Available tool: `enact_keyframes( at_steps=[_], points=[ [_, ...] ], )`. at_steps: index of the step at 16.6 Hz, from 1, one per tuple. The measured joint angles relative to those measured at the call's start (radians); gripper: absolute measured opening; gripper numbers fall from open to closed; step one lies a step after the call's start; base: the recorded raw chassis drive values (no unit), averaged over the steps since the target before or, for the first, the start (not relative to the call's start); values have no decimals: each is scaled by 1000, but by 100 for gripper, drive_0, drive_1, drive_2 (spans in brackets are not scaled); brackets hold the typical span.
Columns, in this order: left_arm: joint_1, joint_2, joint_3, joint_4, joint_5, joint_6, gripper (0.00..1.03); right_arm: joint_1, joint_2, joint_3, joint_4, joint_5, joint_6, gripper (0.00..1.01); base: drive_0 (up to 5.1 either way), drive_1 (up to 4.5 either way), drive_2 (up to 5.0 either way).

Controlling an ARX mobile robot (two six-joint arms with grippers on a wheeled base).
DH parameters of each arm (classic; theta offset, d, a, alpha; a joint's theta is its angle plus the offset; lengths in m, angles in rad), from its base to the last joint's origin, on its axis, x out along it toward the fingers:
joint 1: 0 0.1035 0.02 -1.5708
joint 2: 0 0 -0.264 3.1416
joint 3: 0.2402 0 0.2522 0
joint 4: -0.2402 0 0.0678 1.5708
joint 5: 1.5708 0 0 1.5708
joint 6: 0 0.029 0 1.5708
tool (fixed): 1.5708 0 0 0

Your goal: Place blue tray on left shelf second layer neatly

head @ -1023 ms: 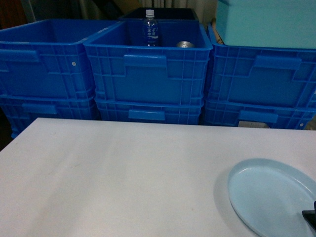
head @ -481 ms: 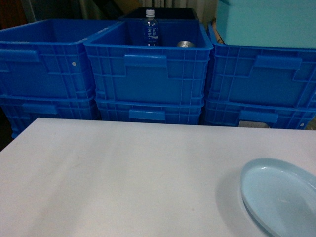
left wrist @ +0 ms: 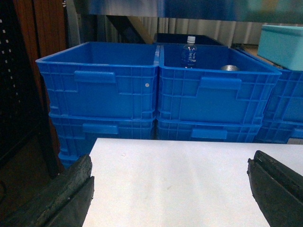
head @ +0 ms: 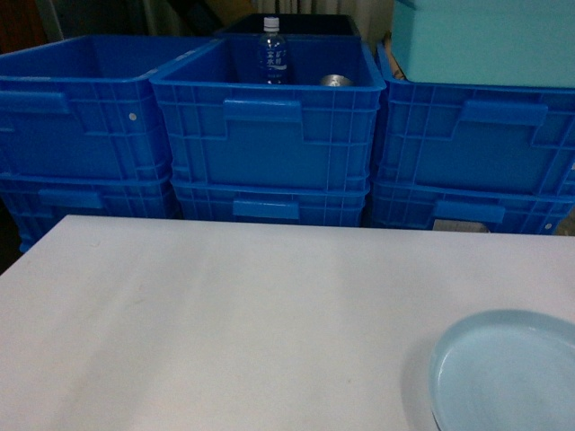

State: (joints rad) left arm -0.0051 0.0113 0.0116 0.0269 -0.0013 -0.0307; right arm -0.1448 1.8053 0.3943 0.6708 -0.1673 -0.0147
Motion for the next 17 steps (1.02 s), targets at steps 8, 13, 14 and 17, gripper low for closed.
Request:
enact_keyframes(
  at_steps=[8,13,14,17],
  points=[
    [0,0,0,0,0,0,98,21,-80,-29,39,7,-31,2,0,0,0],
    [0,0,0,0,0,0,98,21,-253,-101,32,-17,-41,2,0,0,0],
    [0,0,0,0,0,0,98,21,-297,-109,23,-21,-47,2,0,0,0],
    [0,0,0,0,0,0,98,40,-503,-155,-50,-47,-61,2,0,0,0]
  ],
)
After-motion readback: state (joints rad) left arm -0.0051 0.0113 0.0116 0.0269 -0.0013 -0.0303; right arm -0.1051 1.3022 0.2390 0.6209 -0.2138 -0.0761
